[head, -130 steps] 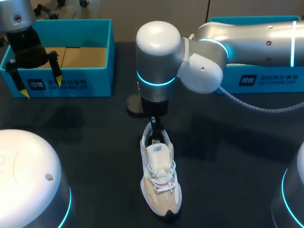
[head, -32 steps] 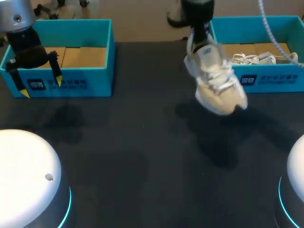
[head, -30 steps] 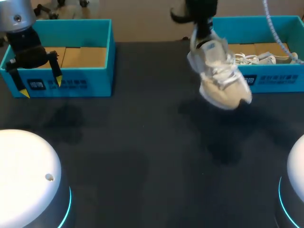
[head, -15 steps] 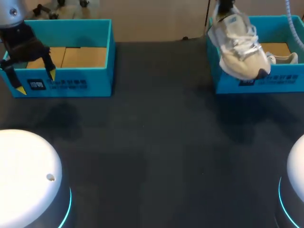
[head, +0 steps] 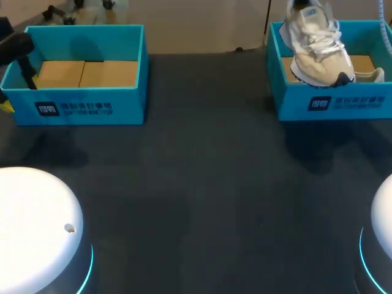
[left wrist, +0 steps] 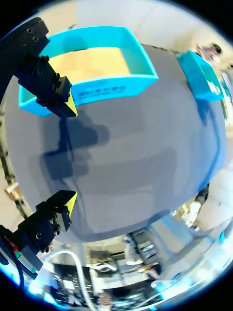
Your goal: Take the shoe out of the shoebox, open the shoe tongue, remove and reinsert the insole, then place the shoe into the shoebox
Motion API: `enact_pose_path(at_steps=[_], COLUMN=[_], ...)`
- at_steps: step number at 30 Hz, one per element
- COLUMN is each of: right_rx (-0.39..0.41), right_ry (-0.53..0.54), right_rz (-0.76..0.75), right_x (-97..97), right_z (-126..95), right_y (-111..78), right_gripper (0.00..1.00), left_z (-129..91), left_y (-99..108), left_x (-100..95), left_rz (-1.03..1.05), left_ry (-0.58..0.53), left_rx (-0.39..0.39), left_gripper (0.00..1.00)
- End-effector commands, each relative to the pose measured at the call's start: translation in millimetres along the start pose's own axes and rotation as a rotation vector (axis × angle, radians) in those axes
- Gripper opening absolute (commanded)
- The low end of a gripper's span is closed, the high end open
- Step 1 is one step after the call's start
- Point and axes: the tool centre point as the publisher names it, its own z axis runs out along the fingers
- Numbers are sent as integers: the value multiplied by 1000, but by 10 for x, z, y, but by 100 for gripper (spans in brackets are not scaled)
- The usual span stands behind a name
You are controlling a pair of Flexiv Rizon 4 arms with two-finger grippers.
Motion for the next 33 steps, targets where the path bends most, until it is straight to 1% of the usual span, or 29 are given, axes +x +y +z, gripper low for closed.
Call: enact_pose_path(at_steps=[1, 15, 17, 18, 19, 21, 23, 24, 25, 26, 28, 30, 33], right_rx=[-26, -26, -26, -22, -20, -7, 13, 10, 16, 18, 10, 1, -1], right_ry=[9, 9, 9, 9, 7, -5, -16, -20, -27, -32, -39, -37, -33], right_rz=[39, 39, 39, 46, 57, 76, 92, 100, 107, 113, 136, 142, 132], right_x=[-25, -25, -25, -60, -104, -194, -301, -352, -404, -458, -568, -649, -802], right_z=[-11, -11, -11, -5, -6, -15, -23, -31, -30, -28, -1, 11, 60], right_y=[-140, -140, -140, -173, -221, -318, -430, -486, -536, -589, -696, -762, -871], right_gripper=[0, 0, 0, 0, 0, 0, 0, 0, 0, 0, 0, 0, 0], left_z=[-38, -38, -7, -6, -10, -25, -37, -32, -27, -29, -37, -50, -64], left_y=[25, 25, -8, -10, -5, 14, 49, 65, 73, 95, 135, 172, 233], left_x=[107, 107, 32, -20, -38, -81, -105, -122, -133, -142, -162, -178, -200], left_rz=[-605, -605, -711, -793, -828, -955, -1047, -1105, -1135, -1156, -1231, -1247, -1282], left_ry=[-129, -129, -96, -83, -58, -54, -18, -57, -57, -20, -46, -26, -45], left_rx=[-30, -30, -78, -84, -71, -49, -19, -24, -17, 8, 12, 26, 35], left_gripper=[100, 100, 100, 100, 100, 100, 100, 100, 100, 100, 100, 100, 100])
